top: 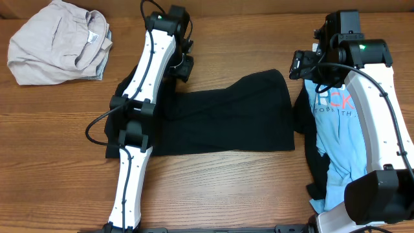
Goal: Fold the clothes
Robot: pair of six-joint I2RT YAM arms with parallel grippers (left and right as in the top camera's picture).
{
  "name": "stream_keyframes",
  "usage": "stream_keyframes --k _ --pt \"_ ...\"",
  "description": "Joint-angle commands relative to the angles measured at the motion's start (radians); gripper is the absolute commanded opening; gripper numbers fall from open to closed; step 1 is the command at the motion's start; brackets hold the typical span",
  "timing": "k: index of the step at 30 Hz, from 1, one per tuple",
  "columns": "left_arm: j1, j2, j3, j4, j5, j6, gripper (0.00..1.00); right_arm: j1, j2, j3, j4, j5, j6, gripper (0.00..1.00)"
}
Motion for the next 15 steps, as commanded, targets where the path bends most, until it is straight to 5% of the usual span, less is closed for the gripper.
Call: stream_keyframes --k 1,6,12,15 --pt "-0.002 0.022 -0.005 0.003 0.008 0.014 0.27 0.000 0.005 -0.003 0.008 0.002 -0.004 0.85" --pt "-0.002 0.022 -0.005 0.004 0.009 0.014 0.25 0.000 0.005 -0.003 0.010 0.001 -0.004 0.85" --pt "-0.002 0.025 -0.012 0.026 -0.074 0.016 0.55 0.000 0.010 -0.003 0.009 0.001 -0.003 0.85" --pt "-0.002 0.025 -0.016 0.043 -0.098 0.016 0.59 0.000 0.011 -0.003 0.006 0.001 -0.003 0.85"
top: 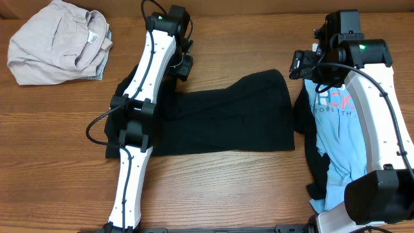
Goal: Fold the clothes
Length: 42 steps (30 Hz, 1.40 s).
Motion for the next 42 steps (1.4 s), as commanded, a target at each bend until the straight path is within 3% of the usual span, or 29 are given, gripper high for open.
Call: stream_keyframes --k 1,14,20,35,42 --pt "-0.002 0.022 -0.011 0.010 -0.046 0.001 0.59 0.000 0.011 -0.003 0.003 0.001 -0.004 0.85" --pt "-0.005 0.022 -0.133 0.029 -0.051 0.032 0.48 0.000 0.011 -0.003 0.003 0.002 -0.004 0.85" --pt "-0.002 0.022 -0.121 0.024 -0.092 0.026 0.04 0.000 0.011 -0.003 0.010 0.002 -0.004 0.85" --pt "-0.001 0.005 0.534 -0.077 -0.126 -0.101 0.04 0.000 0.071 -0.003 0.211 0.001 -0.028 0.84" --pt "-0.001 -0.034 0.544 -0.069 -0.127 -0.112 0.04 0.000 0.184 -0.003 0.343 -0.010 -0.061 0.84"
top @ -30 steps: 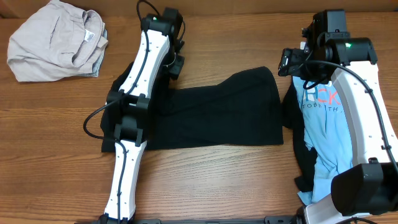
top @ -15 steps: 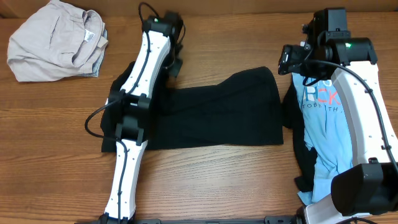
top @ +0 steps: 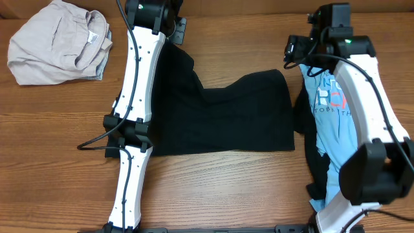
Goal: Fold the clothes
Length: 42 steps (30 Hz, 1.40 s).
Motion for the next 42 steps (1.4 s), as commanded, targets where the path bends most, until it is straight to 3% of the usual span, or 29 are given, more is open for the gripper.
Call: stream_keyframes --k 1,11,22,23,26,27,32,40,42 --pt "-0.001 -0.035 0.021 0.000 -0.012 -0.026 0.04 0.000 0.059 -0.003 0.046 -0.018 -0.038 0.84" --pt "0.007 -0.035 0.021 -0.009 -0.013 -0.041 0.04 0.001 0.268 -0.003 0.193 -0.077 -0.063 0.79" --pt "0.057 -0.035 0.021 -0.043 -0.010 -0.067 0.04 0.029 0.388 -0.003 0.198 -0.156 -0.064 0.73" --pt "0.062 -0.035 0.021 -0.047 -0.010 -0.074 0.04 0.035 0.391 -0.003 0.200 -0.156 -0.066 0.70" --pt "0.075 -0.035 0.021 -0.060 -0.009 -0.078 0.04 0.058 0.393 -0.003 0.204 -0.156 -0.065 0.44" --pt "0.077 -0.035 0.021 -0.064 -0.009 -0.078 0.04 0.066 0.393 -0.003 0.207 -0.156 -0.064 0.40" --pt "0.078 -0.035 0.021 -0.076 -0.009 -0.078 0.07 0.086 0.393 -0.003 0.207 -0.155 -0.048 0.32" --pt "0.077 -0.035 0.021 -0.086 -0.010 -0.078 0.07 0.077 0.393 -0.003 0.183 -0.147 0.001 0.04" --pt "0.077 -0.035 0.021 -0.094 -0.010 -0.078 0.04 0.071 0.393 -0.002 0.179 -0.148 0.022 0.04"
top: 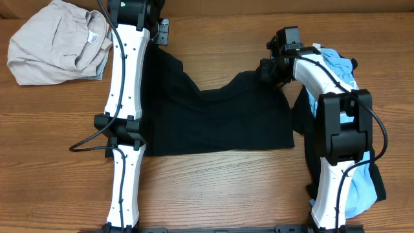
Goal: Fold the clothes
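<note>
A black garment (220,120) lies spread flat across the middle of the table. Its upper left corner is drawn out toward the far edge, where my left gripper (160,32) sits at that corner, apparently shut on the cloth. My right gripper (267,68) is down at the garment's upper right corner. Its dark fingers blend into the black cloth, so their state is hidden. The right arm (339,123) is bent back over a light blue shirt (336,61).
A heap of beige clothes (58,42) rests at the far left corner. The blue shirt, on more dark cloth (314,165), runs down the right side under the right arm. The left arm (126,116) lies along the garment's left edge.
My left gripper moved further left along the far edge, and the garment's upper left corner followed. My right gripper moved left and down from above the blue shirt to the garment's upper right corner.
At first the black garment's left part was bunched under my left arm, with the left gripper on it and the right gripper over the blue shirt. Then the left gripper was near the far edge with the corner drawn out. Now the garment lies wider, with both grippers at its upper corners.
</note>
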Robot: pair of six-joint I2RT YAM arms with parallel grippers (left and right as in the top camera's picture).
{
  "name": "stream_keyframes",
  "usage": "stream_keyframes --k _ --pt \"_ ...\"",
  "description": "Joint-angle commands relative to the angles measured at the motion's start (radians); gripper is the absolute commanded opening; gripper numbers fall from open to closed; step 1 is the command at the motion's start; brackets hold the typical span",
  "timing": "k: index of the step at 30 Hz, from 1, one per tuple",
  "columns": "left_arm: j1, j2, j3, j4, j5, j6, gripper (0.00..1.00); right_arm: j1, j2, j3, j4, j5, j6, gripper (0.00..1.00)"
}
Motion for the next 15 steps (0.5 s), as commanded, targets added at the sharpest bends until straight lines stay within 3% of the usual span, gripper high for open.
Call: stream_keyframes --k 1,7,15 --pt "-0.001 -0.034 0.021 -0.009 -0.010 -0.011 0.04 -0.013 0.008 0.002 -0.002 -0.005 0.034 0.04" --pt "0.003 -0.034 0.021 -0.006 -0.010 -0.015 0.04 -0.024 -0.011 0.062 -0.053 -0.008 0.032 0.04" --pt "0.059 -0.035 0.021 -0.024 -0.009 -0.141 0.04 -0.079 -0.074 0.278 -0.261 -0.010 0.029 0.04"
